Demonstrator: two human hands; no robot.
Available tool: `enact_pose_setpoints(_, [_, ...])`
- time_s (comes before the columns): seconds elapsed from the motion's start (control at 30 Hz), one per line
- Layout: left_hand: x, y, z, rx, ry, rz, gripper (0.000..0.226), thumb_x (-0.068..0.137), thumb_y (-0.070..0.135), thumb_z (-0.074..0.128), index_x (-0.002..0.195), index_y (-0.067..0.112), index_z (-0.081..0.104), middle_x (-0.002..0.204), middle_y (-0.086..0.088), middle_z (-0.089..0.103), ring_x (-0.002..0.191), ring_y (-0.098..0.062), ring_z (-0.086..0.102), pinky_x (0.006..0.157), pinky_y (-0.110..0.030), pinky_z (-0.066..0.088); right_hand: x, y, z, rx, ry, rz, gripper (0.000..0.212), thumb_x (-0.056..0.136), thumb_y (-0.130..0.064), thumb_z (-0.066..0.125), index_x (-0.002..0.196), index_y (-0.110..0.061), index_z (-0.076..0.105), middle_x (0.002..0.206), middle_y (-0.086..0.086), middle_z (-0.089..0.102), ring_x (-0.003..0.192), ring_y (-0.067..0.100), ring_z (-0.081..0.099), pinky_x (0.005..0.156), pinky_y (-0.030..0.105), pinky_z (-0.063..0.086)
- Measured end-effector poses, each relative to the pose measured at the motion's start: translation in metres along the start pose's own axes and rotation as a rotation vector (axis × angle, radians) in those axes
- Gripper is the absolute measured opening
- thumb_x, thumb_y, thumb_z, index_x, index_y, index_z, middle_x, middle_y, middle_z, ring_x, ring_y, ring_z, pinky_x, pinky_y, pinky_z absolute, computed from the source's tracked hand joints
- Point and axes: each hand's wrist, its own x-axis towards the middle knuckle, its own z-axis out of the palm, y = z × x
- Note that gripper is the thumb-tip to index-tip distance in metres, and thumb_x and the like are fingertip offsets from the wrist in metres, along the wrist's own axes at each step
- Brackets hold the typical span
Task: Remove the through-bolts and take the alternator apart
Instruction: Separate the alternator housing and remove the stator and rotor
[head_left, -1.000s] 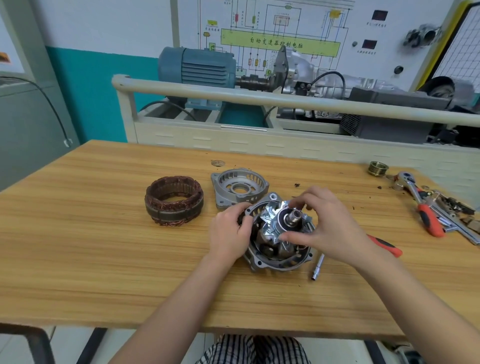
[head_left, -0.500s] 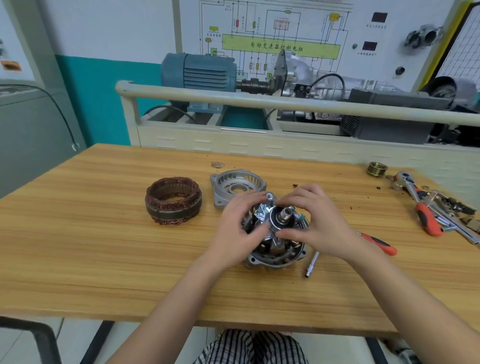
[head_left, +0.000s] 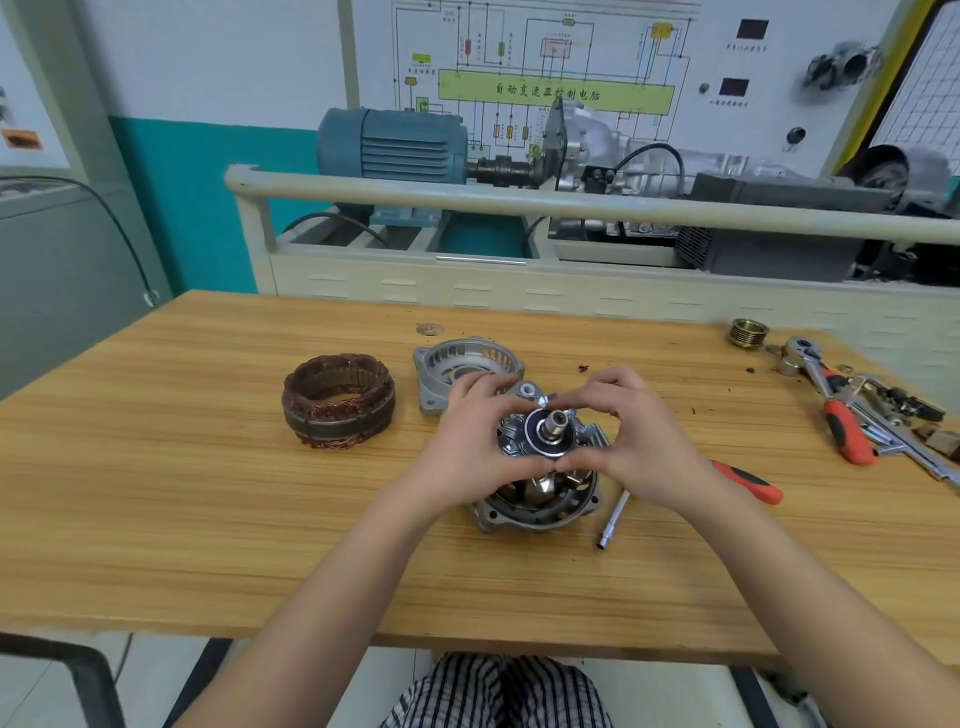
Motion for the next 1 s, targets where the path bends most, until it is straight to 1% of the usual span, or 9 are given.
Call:
enact_pose_setpoints(0.07, [0.0, 0.001, 0.002, 0.009, 0.069, 0.023, 0.062, 0.063, 0.045, 0.083, 0.118, 0.02, 0.066, 0.141, 0.004, 0.044, 0.136, -0.016, 0.022, 0.11, -0.032, 0.02, -0.001, 0.0, 0.002, 0.009, 0.016, -0.006, 0.055, 0.06, -0.018, 0.088, 0.11, -0.028, 0.069, 0.106, -0.004, 0.049, 0.104, 0.008, 0.046, 0.091, 0.02, 0.035])
enact_pose_setpoints(0.2, [-0.002, 0.0, 0.008, -0.08, 0.116, 0.039, 0.057, 0.062, 0.042, 0.084, 0.113, 0.021, 0.068, 0.131, 0.013, 0.052, 0.131, -0.013, 0.035, 0.11, -0.038, 0.028, -0.005, 0.002, 0.006, 0.057, 0.074, -0.016, 0.052, 0.064, -0.01, 0.085, 0.106, -0.035, 0.067, 0.104, -0.013, 0.047, 0.105, 0.008, 0.047, 0.091, 0.017, 0.034])
enact_pose_setpoints(0.37, [-0.001, 0.005, 0.004, -0.227, 0.058, -0.063, 0.06, 0.058, 0.037, 0.088, 0.113, 0.021, 0.068, 0.127, 0.016, 0.057, 0.123, -0.003, 0.047, 0.106, -0.038, 0.039, 0.0, 0.002, -0.002, 0.13, -0.051, -0.035, 0.061, 0.064, -0.01, 0.085, 0.111, -0.039, 0.058, 0.113, -0.017, 0.05, 0.105, -0.012, 0.05, 0.096, 0.011, 0.037])
enact_pose_setpoints(0.47, [-0.003, 0.001, -0.008, -0.214, -0.105, -0.084, 0.08, 0.057, 0.047, 0.087, 0.128, 0.029, 0.054, 0.134, 0.018, 0.05, 0.122, 0.001, 0.043, 0.106, -0.029, 0.036, 0.0, 0.0, -0.009, 0.12, -0.101, -0.059, 0.053, 0.063, -0.037, 0.083, 0.11, -0.042, 0.058, 0.114, -0.018, 0.058, 0.111, -0.002, 0.048, 0.092, 0.011, 0.036])
enact_pose_setpoints(0.57, [-0.008, -0.002, -0.006, -0.171, -0.184, -0.084, 0.118, 0.051, 0.049, 0.089, 0.147, 0.028, 0.022, 0.148, 0.012, 0.034, 0.133, -0.003, 0.032, 0.107, -0.024, 0.029, 0.001, -0.004, -0.001, 0.073, 0.034, -0.039, 0.051, 0.06, -0.06, 0.07, 0.101, -0.03, 0.07, 0.099, -0.016, 0.064, 0.095, 0.004, 0.054, 0.08, 0.024, 0.043])
enact_pose_setpoints(0.63, [-0.011, 0.002, 0.006, -0.134, -0.124, -0.095, 0.129, 0.048, 0.049, 0.09, 0.149, 0.028, 0.013, 0.153, 0.007, 0.027, 0.139, -0.009, 0.027, 0.112, -0.03, 0.028, 0.003, -0.008, 0.01, 0.043, 0.139, -0.082, 0.038, 0.065, -0.047, 0.077, 0.092, -0.02, 0.074, 0.087, -0.013, 0.06, 0.079, -0.001, 0.052, 0.071, 0.017, 0.041])
enact_pose_setpoints(0.73, [-0.012, 0.003, 0.024, -0.135, 0.025, -0.116, 0.121, 0.048, 0.048, 0.089, 0.145, 0.022, 0.022, 0.144, 0.008, 0.039, 0.134, -0.013, 0.037, 0.108, -0.038, 0.037, 0.002, -0.005, 0.02, 0.023, 0.232, -0.182, 0.023, 0.069, -0.022, 0.083, 0.085, -0.006, 0.075, 0.08, -0.004, 0.056, 0.07, 0.002, 0.049, 0.068, 0.008, 0.037])
enact_pose_setpoints(0.87, [-0.012, -0.001, 0.034, -0.169, 0.107, -0.125, 0.106, 0.047, 0.052, 0.082, 0.137, 0.026, 0.031, 0.122, 0.022, 0.04, 0.125, -0.007, 0.041, 0.103, -0.034, 0.041, 0.001, 0.0, 0.016, 0.032, 0.225, -0.222, 0.021, 0.072, -0.021, 0.076, 0.083, -0.003, 0.075, 0.08, -0.005, 0.055, 0.073, 0.004, 0.051, 0.068, 0.008, 0.038])
enact_pose_setpoints(1.0, [-0.008, -0.004, 0.034, -0.167, 0.071, -0.125, 0.105, 0.046, 0.054, 0.081, 0.137, 0.03, 0.032, 0.126, 0.022, 0.041, 0.129, -0.009, 0.037, 0.103, -0.032, 0.039, 0.003, 0.003, 0.011, 0.038, 0.195, -0.226, 0.024, 0.072, -0.022, 0.076, 0.083, -0.001, 0.075, 0.081, -0.004, 0.058, 0.075, 0.007, 0.054, 0.068, 0.016, 0.042])
